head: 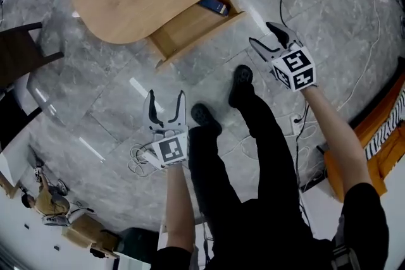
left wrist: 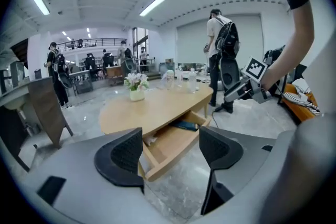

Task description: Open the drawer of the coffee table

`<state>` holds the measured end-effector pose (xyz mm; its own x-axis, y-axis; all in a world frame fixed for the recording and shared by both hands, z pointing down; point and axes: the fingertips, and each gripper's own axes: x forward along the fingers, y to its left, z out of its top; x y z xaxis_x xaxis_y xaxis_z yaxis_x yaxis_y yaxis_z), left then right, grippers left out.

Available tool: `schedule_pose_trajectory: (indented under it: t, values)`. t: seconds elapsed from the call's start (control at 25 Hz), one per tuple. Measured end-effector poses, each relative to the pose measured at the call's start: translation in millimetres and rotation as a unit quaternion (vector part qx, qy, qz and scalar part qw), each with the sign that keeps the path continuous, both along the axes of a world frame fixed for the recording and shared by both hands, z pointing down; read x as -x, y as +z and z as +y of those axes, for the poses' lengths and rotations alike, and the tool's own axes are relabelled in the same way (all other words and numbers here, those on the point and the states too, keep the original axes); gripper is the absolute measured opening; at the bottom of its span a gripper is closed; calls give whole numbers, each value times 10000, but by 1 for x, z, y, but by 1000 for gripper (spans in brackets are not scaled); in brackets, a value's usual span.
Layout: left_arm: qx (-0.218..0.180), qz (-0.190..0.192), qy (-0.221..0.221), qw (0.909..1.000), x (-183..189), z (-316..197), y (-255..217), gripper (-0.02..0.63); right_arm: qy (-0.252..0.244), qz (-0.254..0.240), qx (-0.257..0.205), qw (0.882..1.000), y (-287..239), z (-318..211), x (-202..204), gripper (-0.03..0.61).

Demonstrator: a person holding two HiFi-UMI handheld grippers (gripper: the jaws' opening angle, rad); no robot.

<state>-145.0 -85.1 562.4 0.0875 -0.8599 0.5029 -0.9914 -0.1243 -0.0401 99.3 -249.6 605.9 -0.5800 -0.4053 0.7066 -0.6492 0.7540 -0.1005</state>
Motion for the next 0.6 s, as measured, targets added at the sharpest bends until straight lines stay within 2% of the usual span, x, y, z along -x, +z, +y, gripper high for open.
schedule_pose_trajectory:
  t: [0.12, 0.32, 0.48, 0.6]
  values:
    - [46, -95, 185, 9998, -7, -2, -54, 342, -137, -95, -43, 9999, -58, 20, 11, 247]
    - [-432, 200, 187, 9987, -18, -14, -178, 328, -437, -318, -123, 9985, -171, 57, 31, 247]
    - [-464, 14, 406, 9981, -12, -16, -265, 308, -496, -566, -368, 9965, -266, 69, 51, 247]
    - [-737, 112, 415, 9964, -10, -18, -327, 284, -488, -697, -603, 9945, -326, 72, 58, 247]
